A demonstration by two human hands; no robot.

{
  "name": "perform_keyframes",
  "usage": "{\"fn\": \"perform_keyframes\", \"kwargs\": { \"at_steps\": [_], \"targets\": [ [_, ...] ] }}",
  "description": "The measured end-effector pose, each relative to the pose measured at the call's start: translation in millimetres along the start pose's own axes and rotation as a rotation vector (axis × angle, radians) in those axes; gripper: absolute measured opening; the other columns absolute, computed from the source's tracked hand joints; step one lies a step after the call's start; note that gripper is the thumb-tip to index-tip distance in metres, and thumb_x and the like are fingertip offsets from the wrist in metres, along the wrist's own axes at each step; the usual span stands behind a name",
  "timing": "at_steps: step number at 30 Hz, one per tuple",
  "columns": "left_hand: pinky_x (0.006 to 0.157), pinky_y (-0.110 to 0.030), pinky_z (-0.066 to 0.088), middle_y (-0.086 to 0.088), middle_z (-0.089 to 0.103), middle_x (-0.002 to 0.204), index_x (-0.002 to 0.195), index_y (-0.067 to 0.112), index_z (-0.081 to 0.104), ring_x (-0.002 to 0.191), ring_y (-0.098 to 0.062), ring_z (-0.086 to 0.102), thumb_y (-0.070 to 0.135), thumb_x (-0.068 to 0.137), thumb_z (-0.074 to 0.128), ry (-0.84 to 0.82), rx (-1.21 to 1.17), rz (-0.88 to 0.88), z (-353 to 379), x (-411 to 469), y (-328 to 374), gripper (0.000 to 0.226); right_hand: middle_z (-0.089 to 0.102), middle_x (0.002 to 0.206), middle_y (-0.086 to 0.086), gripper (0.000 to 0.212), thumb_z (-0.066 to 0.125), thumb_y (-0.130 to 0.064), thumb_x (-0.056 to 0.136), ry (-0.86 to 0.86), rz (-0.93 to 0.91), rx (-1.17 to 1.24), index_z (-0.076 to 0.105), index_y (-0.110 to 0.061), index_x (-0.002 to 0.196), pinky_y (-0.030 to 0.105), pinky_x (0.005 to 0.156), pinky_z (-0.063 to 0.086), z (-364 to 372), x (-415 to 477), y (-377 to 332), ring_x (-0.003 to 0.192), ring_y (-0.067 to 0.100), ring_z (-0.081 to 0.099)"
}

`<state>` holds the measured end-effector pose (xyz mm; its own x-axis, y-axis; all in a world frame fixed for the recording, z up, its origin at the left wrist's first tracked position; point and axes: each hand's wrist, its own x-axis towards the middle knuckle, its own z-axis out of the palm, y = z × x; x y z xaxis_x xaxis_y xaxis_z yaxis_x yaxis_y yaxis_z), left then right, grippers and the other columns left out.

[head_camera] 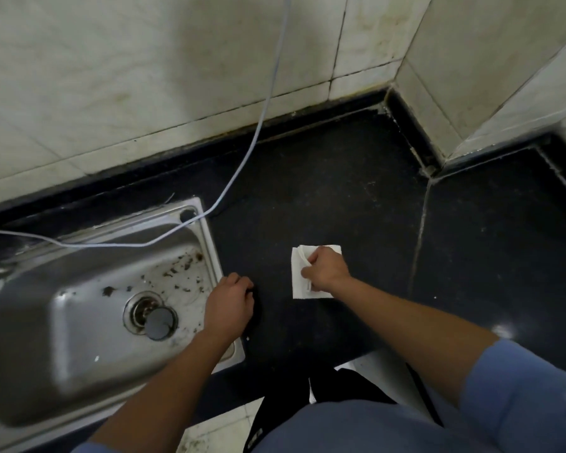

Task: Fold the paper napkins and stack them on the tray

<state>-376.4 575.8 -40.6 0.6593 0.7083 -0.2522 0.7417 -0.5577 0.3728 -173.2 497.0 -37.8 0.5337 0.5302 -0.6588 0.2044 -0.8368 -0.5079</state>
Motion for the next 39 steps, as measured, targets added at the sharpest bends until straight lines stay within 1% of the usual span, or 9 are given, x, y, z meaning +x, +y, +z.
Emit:
{"fn": "perform_keyframes", "kwargs": {
  "at_steps": [6,10,13,16,22,25,29,34,39],
  "targets": [
    [0.074,-0.035,0.049,-0.006,0.059,0.102,0.102,0.013,0.067,0.097,-0.024,0.056,0.016,0.088,0.057,-0.009,-0.002,0.011,1,1,8,0.017,0.065,0.099,0.001,0.041,0.075,-0.041,0.075,-0.010,-0.032,-0.104,0.061,-0.015,0.104,0.032,0.082,0.051,11,5,7,0.093,0.022,0.064],
    [0.090,-0.034,0.047,-0.003,0.048,0.130,0.121,0.017,0.059,0.115,-0.020,0.047,0.026,0.094,0.050,-0.061,0.068,0.151,5,15,39,0.030,0.061,0.115,0.000,0.031,0.056,-0.031,0.092,0.141,-0.310,-0.357,0.060,-0.018,0.120,0.032,0.085,0.047,-13,-10,31,0.107,0.019,0.058],
    [0.107,-0.037,0.034,-0.005,0.024,0.154,0.141,0.019,0.041,0.138,-0.023,0.026,0.030,0.096,0.046,-0.162,0.174,0.313,15,31,62,0.046,0.033,0.151,0.006,0.047,0.045,-0.029,0.098,0.140,-0.550,-0.703,0.040,-0.016,0.143,0.037,0.101,0.038,-24,-17,55,0.138,0.024,0.031],
    [0.116,-0.042,0.018,-0.004,-0.002,0.160,0.151,0.018,0.016,0.147,-0.022,0.002,0.034,0.098,0.043,-0.315,0.315,0.338,25,42,65,0.062,-0.007,0.161,0.006,0.067,0.033,-0.044,0.100,0.007,-0.538,-0.935,0.006,-0.014,0.153,0.045,0.115,0.021,-24,-9,75,0.149,0.021,-0.004],
    [0.119,-0.043,0.009,0.000,-0.008,0.160,0.152,0.020,0.003,0.147,-0.020,-0.007,0.043,0.098,0.038,-0.357,0.423,0.316,28,46,40,0.068,-0.019,0.159,0.004,0.073,0.024,-0.054,0.099,-0.050,-0.527,-1.016,-0.006,-0.013,0.152,0.052,0.118,0.007,-29,-2,86,0.147,0.018,-0.016],
    [0.118,-0.044,0.009,-0.001,-0.005,0.160,0.152,0.021,0.012,0.147,-0.023,-0.006,0.043,0.097,0.042,-0.324,0.430,0.295,18,44,41,0.066,-0.006,0.161,0.006,0.069,0.034,-0.050,0.098,-0.053,-0.530,-0.982,0.012,-0.013,0.152,0.049,0.118,0.008,-35,-2,70,0.148,0.021,-0.007],
    [0.116,-0.043,0.015,-0.002,0.007,0.160,0.149,0.021,0.024,0.147,-0.023,0.004,0.036,0.095,0.047,-0.230,0.347,0.213,6,24,42,0.060,0.028,0.153,0.007,0.056,0.044,-0.045,0.095,0.052,-0.596,-0.913,0.037,-0.018,0.143,0.043,0.108,0.027,-47,14,34,0.138,0.025,0.027],
    [0.089,-0.043,0.051,-0.012,0.058,0.128,0.115,0.013,0.064,0.115,-0.034,0.057,0.023,0.071,0.077,-0.082,0.241,0.140,1,-17,26,0.047,0.057,0.120,0.010,0.051,0.062,-0.037,0.087,-0.127,-0.433,-0.872,0.043,-0.014,0.129,0.037,0.084,0.044,-43,39,4,0.106,0.027,0.056],
    [0.085,-0.039,0.048,-0.007,0.059,0.115,0.117,0.014,0.061,0.106,-0.028,0.057,0.022,0.083,0.063,-0.061,0.174,0.021,-8,-50,15,0.035,0.061,0.113,0.005,0.036,0.063,-0.031,0.084,-0.233,-0.385,-0.825,0.056,-0.015,0.116,0.032,0.075,0.048,-35,38,-6,0.100,0.024,0.060]
  ]
}}
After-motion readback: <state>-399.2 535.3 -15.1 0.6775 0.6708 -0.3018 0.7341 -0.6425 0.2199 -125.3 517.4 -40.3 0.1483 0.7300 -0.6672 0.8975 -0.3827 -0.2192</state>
